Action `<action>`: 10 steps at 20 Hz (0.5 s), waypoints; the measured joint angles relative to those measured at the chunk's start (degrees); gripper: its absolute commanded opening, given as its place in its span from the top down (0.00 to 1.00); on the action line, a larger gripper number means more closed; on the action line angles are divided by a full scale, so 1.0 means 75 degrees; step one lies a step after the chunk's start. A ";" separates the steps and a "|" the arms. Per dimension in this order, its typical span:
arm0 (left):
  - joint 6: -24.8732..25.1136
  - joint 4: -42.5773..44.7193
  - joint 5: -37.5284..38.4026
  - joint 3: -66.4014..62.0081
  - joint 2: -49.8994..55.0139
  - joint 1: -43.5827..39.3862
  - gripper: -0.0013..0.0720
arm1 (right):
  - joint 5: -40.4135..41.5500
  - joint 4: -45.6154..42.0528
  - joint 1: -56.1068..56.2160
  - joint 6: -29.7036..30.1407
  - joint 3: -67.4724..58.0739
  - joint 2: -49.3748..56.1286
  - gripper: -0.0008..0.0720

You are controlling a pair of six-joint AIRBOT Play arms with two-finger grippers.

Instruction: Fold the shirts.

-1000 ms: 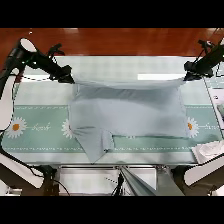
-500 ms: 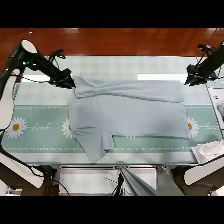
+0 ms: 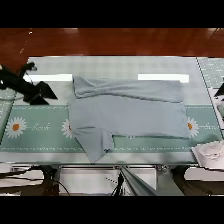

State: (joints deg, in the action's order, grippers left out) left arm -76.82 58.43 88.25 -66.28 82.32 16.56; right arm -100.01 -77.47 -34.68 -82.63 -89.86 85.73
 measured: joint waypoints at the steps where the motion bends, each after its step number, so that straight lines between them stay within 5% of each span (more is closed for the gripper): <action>1: 0.0152 -0.0271 -0.0184 0.0796 -0.0341 0.0070 0.10 | 0.0274 0.0309 -0.0207 0.0137 0.0525 -0.0277 0.38; 10: 0.1110 -0.1632 -0.1749 0.4590 -0.1384 -0.0481 0.18 | 0.1993 0.1233 -0.0664 0.0796 0.2340 -0.1480 0.39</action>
State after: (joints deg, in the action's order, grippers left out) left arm -68.49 46.19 75.13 -31.86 71.94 12.95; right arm -85.06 -68.23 -39.66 -76.66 -72.31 74.63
